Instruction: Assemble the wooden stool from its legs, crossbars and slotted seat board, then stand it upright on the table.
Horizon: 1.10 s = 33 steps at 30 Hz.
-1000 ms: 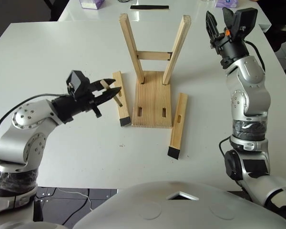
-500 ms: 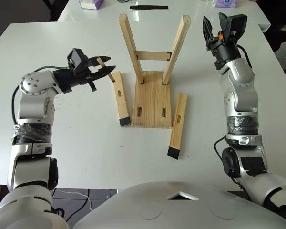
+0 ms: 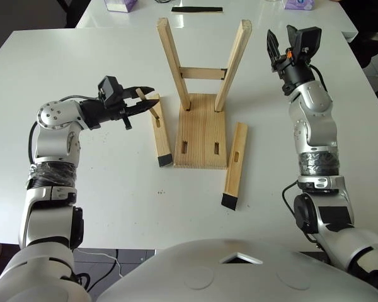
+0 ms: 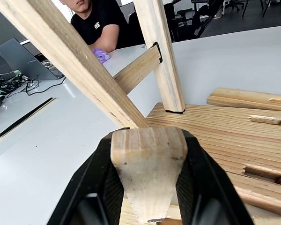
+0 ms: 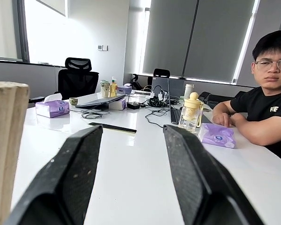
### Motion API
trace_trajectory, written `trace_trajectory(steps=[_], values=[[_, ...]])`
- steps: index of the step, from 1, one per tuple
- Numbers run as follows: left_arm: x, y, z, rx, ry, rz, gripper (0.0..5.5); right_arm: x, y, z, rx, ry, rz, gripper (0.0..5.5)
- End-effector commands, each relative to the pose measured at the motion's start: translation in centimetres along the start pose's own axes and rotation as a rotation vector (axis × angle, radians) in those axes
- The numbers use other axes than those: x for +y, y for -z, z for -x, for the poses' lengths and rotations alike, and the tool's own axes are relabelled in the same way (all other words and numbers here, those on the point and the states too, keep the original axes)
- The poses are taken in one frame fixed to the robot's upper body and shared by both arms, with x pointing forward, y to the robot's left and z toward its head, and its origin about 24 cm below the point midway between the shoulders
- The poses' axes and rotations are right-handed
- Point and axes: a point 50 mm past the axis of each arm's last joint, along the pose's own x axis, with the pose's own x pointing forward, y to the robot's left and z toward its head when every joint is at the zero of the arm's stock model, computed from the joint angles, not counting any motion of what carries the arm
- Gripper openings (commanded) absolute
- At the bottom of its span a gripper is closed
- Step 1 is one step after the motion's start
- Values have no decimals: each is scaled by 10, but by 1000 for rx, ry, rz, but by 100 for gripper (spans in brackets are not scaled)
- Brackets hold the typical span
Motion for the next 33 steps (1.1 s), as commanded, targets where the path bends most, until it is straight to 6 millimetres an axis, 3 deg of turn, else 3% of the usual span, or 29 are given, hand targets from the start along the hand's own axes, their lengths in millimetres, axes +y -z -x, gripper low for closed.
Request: trace_trajectory(steps=[1,14,23,33], values=[[-11,8,0,14,35,31,132,1,3,0,12,-16,6,239],[-23,16,13,85,119,72,132,0,9,3,24,-14,2,239],[-43,4,22,93,254,115,132,0,16,10,37,9,-4,239],[-21,5,14,195,377,138,132,5,27,13,67,17,-18,239]])
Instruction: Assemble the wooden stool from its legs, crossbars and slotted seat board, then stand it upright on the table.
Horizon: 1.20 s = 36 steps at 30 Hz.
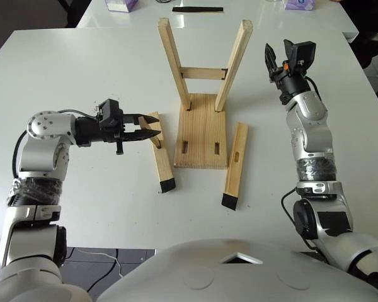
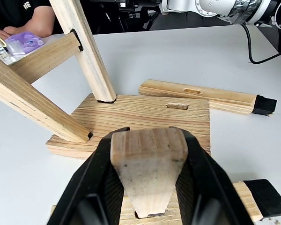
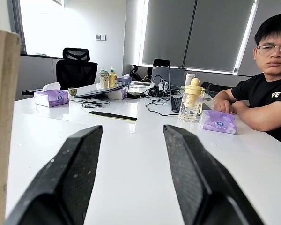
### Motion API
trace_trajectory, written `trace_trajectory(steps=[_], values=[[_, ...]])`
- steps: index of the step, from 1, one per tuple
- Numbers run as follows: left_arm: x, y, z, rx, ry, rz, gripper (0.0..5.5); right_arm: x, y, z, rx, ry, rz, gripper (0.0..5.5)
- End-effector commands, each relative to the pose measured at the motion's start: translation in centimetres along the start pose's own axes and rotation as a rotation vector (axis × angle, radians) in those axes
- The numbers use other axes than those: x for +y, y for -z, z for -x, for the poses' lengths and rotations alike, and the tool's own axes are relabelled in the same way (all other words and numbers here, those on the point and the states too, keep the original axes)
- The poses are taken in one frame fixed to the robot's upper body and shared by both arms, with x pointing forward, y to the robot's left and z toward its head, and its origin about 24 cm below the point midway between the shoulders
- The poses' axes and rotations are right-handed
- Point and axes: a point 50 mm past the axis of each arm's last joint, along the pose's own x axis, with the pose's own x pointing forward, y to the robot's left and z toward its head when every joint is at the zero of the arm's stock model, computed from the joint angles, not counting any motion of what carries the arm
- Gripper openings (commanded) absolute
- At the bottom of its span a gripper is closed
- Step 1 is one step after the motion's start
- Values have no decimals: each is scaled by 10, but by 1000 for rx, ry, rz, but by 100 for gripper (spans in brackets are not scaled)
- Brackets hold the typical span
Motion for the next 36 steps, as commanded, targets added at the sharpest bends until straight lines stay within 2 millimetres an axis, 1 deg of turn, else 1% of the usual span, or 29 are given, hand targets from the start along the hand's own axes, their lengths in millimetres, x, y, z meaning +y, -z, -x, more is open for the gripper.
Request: trace_trajectory(steps=[1,6,11,14,19,23,26,31,36], values=[[8,12,-2,100,59,61,132,1,9,4,24,9,2,239],[11,25,-7,117,56,84,132,4,11,3,28,11,-2,239],[2,45,-6,126,32,134,132,1,18,9,54,31,-1,239],[4,50,-8,130,14,148,132,1,19,7,57,33,0,239],[9,50,-12,115,9,155,132,3,21,3,62,29,1,239],[21,46,-11,81,-28,192,132,4,24,3,68,26,4,239],[27,44,-11,62,-42,211,132,5,25,2,70,24,2,239],[24,55,-12,89,-51,229,132,3,28,4,75,34,-1,239],[23,59,-13,105,-51,219,132,2,29,3,75,50,1,239]])
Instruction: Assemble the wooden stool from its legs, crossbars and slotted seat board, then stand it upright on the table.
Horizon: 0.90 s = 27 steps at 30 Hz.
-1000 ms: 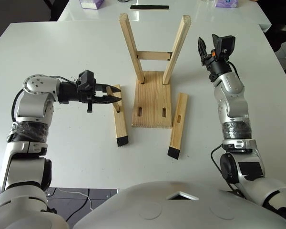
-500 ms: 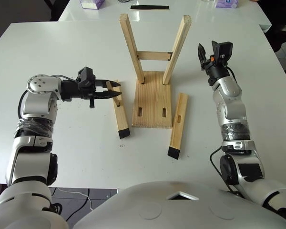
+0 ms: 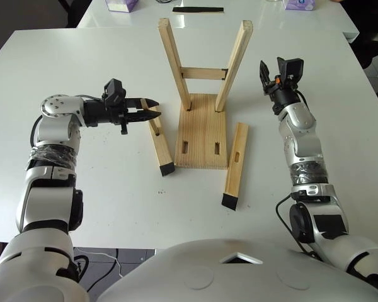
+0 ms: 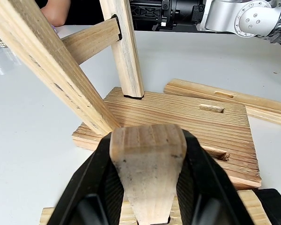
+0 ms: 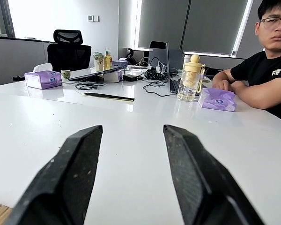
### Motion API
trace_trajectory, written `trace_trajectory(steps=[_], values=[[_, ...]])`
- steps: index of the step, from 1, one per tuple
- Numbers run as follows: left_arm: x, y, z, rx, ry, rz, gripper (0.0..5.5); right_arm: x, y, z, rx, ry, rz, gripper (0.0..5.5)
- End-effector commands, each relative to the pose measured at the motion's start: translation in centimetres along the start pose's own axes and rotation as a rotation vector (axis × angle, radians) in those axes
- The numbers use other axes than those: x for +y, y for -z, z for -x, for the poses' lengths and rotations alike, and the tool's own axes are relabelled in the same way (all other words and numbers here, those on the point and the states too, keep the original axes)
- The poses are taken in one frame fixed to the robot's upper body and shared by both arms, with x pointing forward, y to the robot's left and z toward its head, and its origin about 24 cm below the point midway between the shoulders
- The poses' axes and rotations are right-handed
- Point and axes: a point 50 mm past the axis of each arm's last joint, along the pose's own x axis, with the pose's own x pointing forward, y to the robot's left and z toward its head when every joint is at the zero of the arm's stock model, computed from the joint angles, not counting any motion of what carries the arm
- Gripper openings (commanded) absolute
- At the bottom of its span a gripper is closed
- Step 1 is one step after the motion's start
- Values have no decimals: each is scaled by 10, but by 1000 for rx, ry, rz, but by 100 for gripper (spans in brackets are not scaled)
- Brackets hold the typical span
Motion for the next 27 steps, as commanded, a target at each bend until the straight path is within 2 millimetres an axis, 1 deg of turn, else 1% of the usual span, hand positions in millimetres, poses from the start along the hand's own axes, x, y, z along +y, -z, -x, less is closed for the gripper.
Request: trace_trajectory(steps=[1,6,11,12,15,16,18,22,24,27], values=[[-15,41,-3,162,11,112,132,0,-3,-4,-10,14,2,239],[-11,42,-2,176,-7,102,132,-1,-3,-5,-12,27,-1,239],[5,34,0,229,-104,76,132,-1,-3,-5,-18,43,-7,239],[8,31,1,230,-117,76,168,-1,-3,-5,-19,49,-9,239],[15,19,5,220,-150,42,197,-3,-1,-3,-18,69,-14,239],[17,17,7,226,-159,26,214,-4,0,-2,-18,76,-15,239],[18,14,13,247,-172,-7,214,-4,3,0,-14,90,-20,239],[17,12,32,302,-208,-50,214,-3,7,5,-8,113,-33,239],[14,13,42,321,-226,-56,214,-2,9,8,-5,121,-35,239],[4,16,58,319,-246,-52,214,-5,11,10,-1,135,-36,239]])
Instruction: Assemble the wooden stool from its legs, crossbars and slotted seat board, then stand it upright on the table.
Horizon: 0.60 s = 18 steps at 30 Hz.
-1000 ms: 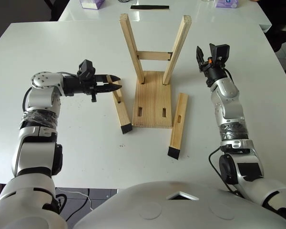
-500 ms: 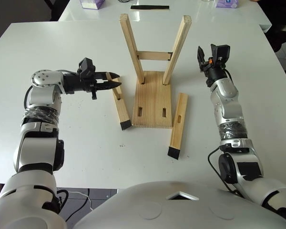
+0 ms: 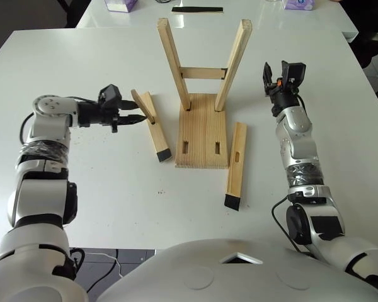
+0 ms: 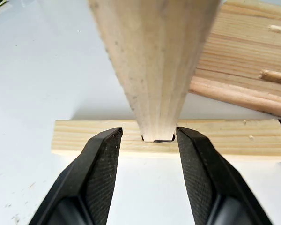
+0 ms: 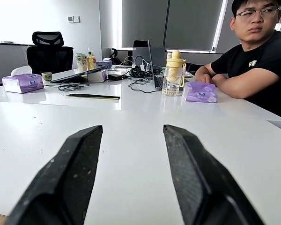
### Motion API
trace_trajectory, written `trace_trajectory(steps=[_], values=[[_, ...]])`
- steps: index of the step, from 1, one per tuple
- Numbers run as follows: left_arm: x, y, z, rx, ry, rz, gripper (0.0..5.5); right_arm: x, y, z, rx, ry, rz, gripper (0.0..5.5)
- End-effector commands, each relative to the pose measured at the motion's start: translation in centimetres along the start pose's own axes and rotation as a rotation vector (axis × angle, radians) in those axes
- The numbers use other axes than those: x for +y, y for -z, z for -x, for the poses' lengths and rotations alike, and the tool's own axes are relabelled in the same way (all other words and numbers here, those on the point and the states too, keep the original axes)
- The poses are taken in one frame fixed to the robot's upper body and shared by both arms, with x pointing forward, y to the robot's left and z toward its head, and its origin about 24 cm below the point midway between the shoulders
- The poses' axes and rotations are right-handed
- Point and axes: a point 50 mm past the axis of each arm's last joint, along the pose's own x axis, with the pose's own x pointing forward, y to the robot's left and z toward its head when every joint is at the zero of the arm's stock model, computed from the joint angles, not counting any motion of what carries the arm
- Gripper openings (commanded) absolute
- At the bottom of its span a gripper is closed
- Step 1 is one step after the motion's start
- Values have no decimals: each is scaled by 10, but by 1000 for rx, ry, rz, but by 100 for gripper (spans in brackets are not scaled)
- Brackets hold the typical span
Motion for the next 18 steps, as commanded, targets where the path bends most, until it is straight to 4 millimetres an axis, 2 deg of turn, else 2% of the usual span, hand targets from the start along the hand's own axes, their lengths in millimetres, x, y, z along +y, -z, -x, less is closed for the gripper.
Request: trace_trajectory(steps=[1,4,6,8,10,11,13,15,18], values=[[-8,10,26,15,-42,8,214,-7,1,5,-3,39,-3,239],[-17,10,37,-13,-75,18,214,-12,3,9,6,58,4,239],[-18,8,46,-29,-186,27,214,-14,3,11,3,64,9,239],[-8,-1,55,-99,-448,56,214,-19,1,13,-5,86,6,239],[2,-29,62,-317,-818,155,214,-28,0,17,-6,124,4,239],[0,-44,62,-430,-935,237,214,-31,-1,19,-3,141,5,239],[-19,-79,43,-625,-1034,365,214,-39,0,21,14,169,10,239],[-41,-107,18,-724,-1008,394,214,-42,2,19,38,170,10,239],[-59,-127,-12,-778,-1022,510,214,-38,-3,8,56,135,3,239]])
